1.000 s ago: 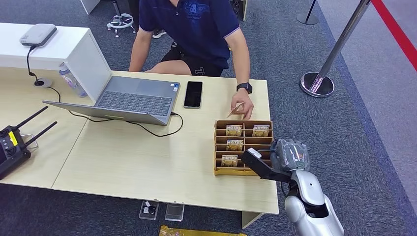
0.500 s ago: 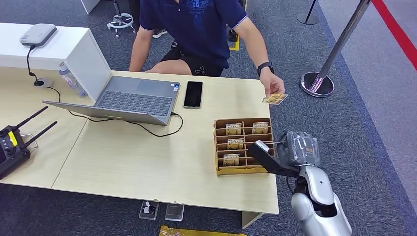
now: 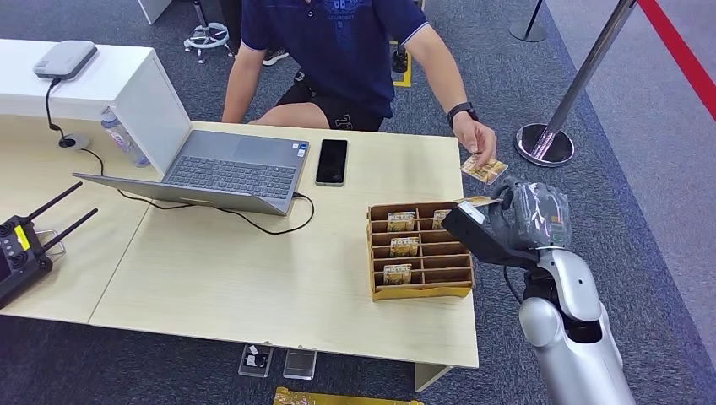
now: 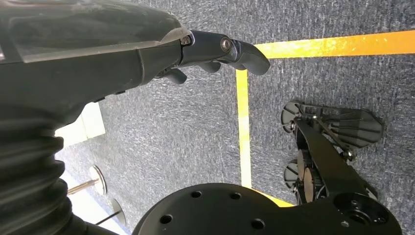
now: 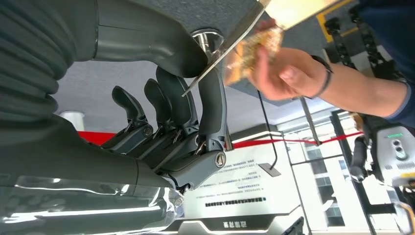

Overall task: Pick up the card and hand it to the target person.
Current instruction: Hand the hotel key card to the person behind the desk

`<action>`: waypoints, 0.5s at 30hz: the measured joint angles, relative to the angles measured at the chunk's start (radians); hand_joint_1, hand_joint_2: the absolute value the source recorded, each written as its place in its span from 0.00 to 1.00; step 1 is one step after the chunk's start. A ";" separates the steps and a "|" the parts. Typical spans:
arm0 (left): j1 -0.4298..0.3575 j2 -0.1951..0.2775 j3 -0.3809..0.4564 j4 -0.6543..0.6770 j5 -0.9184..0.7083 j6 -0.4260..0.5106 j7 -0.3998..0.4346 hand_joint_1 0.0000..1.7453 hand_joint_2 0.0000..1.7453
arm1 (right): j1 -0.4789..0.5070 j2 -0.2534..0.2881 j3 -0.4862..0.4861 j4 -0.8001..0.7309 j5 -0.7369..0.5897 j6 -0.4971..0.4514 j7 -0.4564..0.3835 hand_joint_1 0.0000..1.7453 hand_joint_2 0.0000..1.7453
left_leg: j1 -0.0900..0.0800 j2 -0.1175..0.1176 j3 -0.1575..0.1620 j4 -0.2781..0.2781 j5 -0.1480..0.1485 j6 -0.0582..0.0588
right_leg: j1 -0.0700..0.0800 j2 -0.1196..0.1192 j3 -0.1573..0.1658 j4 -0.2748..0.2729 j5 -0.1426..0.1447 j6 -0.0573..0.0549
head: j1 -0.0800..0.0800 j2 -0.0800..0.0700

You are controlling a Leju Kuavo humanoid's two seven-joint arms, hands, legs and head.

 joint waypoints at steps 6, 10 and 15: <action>-0.001 0.000 0.001 0.000 -0.005 0.002 0.005 0.00 1.00 | -0.109 0.015 0.020 0.088 -0.048 -0.009 -0.020 0.84 1.00 | 0.000 0.000 0.000 0.000 0.000 0.000 | 0.000 0.000 0.000 0.000 0.000 0.000 | 0.001 0.000; -0.003 0.000 0.001 0.000 -0.011 0.002 0.009 0.00 1.00 | -0.190 0.045 0.034 0.184 -0.061 -0.025 -0.035 0.84 1.00 | 0.000 0.000 0.000 0.000 0.001 0.000 | 0.000 0.000 0.000 0.001 0.000 0.000 | 0.000 0.000; -0.006 -0.001 0.001 0.000 -0.012 0.002 0.014 0.00 1.00 | -0.291 0.097 0.050 0.334 -0.057 -0.057 -0.051 0.84 1.00 | 0.000 0.000 0.000 0.000 0.001 0.000 | 0.000 0.000 0.000 0.001 0.000 0.000 | 0.000 0.000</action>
